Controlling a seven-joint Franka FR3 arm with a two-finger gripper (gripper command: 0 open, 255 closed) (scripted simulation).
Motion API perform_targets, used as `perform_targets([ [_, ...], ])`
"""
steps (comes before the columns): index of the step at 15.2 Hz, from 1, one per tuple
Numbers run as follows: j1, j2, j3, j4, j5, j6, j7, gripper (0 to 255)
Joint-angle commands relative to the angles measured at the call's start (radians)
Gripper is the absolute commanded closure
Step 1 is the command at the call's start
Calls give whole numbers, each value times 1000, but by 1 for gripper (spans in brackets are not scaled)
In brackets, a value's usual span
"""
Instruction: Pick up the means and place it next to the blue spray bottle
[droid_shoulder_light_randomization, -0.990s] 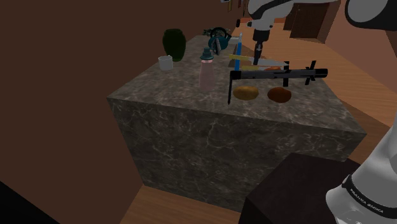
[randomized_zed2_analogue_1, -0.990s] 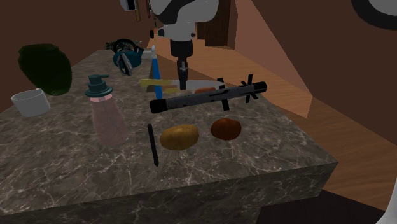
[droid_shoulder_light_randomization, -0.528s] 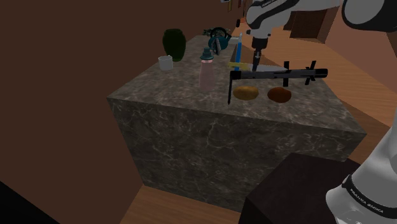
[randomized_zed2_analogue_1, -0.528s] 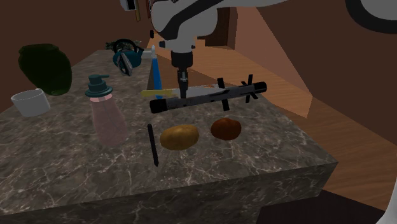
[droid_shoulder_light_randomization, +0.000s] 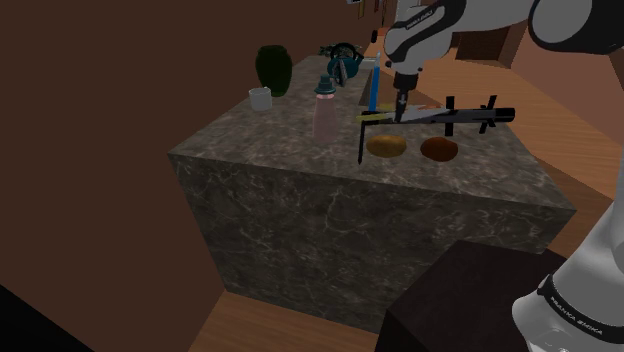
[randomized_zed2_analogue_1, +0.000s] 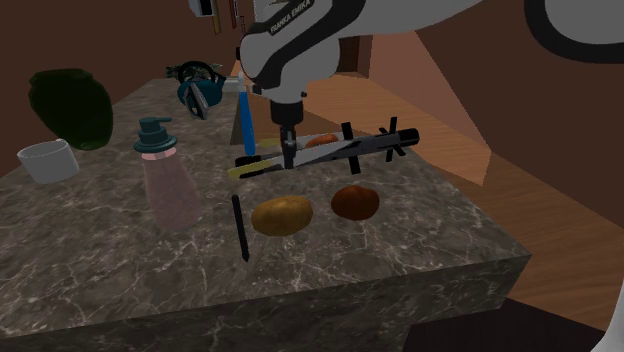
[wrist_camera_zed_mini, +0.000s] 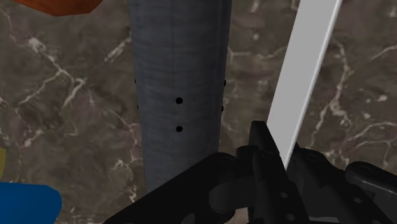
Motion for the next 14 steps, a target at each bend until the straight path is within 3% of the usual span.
perform_targets([
  [1, -1, 10, 3, -16, 6, 25, -4, 255],
  [13, -4, 30, 8, -38, 18, 65, -12, 255],
  [14, -3, 28, 8, -40, 18, 65, -12, 0],
])
